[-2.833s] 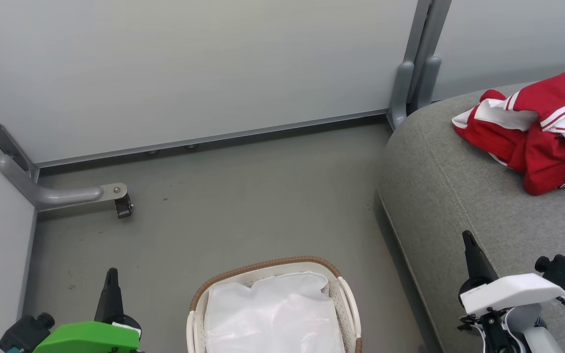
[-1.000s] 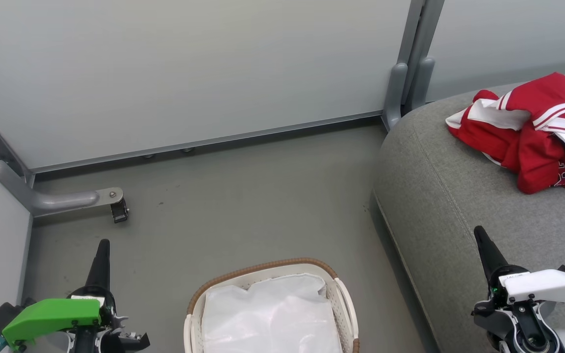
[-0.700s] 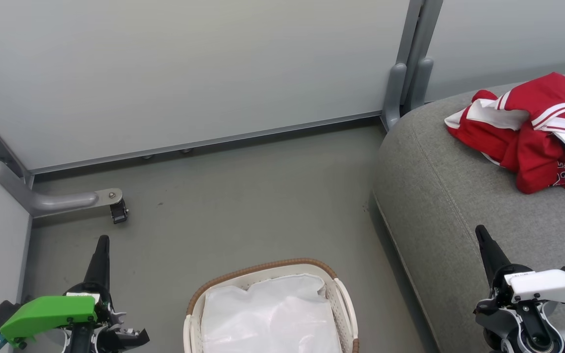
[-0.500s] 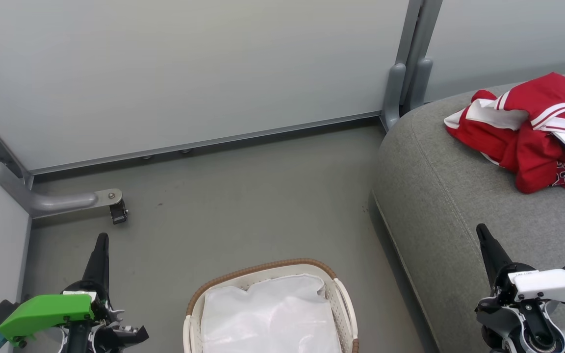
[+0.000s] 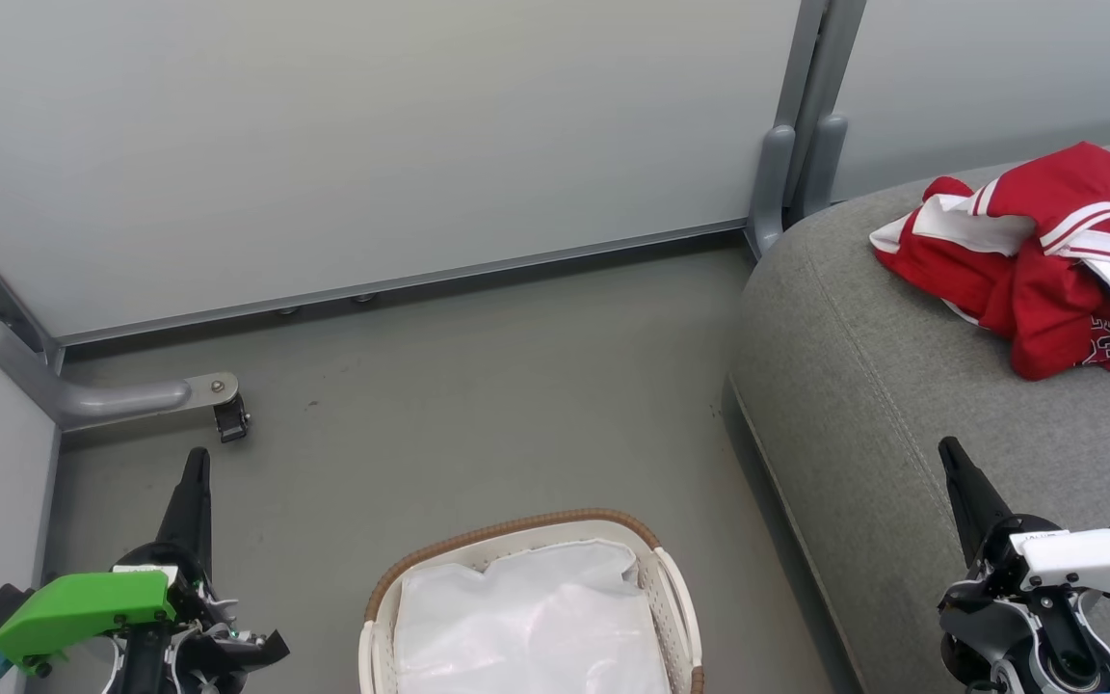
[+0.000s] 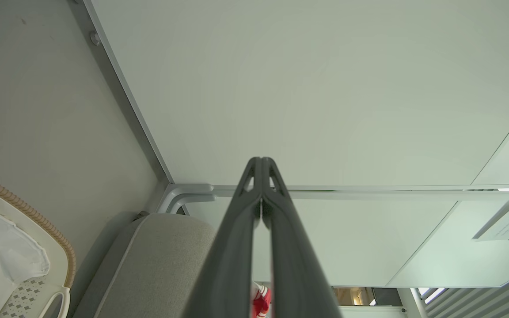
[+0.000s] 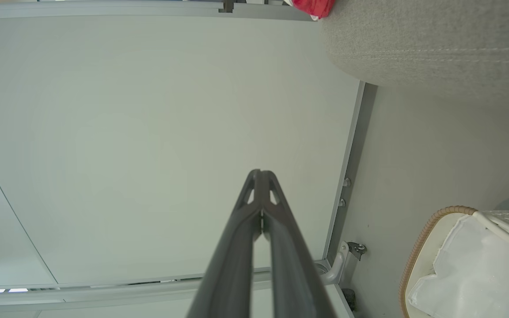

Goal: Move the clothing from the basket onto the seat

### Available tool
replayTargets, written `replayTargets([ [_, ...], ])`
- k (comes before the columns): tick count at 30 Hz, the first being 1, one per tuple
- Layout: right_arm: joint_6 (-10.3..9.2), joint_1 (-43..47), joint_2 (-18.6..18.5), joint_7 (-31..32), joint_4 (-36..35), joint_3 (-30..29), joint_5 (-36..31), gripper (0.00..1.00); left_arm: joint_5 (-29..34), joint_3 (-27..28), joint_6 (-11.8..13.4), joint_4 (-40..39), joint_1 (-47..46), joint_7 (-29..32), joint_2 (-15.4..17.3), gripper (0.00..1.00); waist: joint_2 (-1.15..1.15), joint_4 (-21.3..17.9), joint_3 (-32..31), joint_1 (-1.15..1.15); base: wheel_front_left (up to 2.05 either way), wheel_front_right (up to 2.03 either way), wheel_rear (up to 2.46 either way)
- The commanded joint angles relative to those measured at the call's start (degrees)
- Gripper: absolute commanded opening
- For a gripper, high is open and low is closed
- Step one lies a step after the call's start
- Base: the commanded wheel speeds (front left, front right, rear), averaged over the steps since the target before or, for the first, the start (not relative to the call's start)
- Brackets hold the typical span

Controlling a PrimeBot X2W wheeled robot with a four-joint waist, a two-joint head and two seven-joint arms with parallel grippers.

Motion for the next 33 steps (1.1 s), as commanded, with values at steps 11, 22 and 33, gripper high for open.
replayTargets([
  [11, 0.0, -0.5, -0.2, 0.3, -0.2, -0.2, 0.1, 0.0, -0.1, 0.2, -0.3, 0.1, -0.6, 0.2, 0.2, 0.0, 0.0, 0.0, 0.0, 0.0, 0.0, 0.0, 0.0],
  [22, 0.0, -0.5, -0.1, 0.3, -0.2, -0.3, 0.0, 0.0, 0.0, 0.2, -0.3, 0.1, -0.6, 0.2, 0.2, 0.0, 0.0, 0.0, 0.0, 0.0, 0.0, 0.0, 0.0],
  [33, 0.0, -0.5, -0.1, 0.4, -0.2, -0.3, -0.1, 0.0, 0.0, 0.2, -0.3, 0.1, -0.6, 0.2, 0.2, 0.0, 0.0, 0.0, 0.0, 0.0, 0.0, 0.0, 0.0],
])
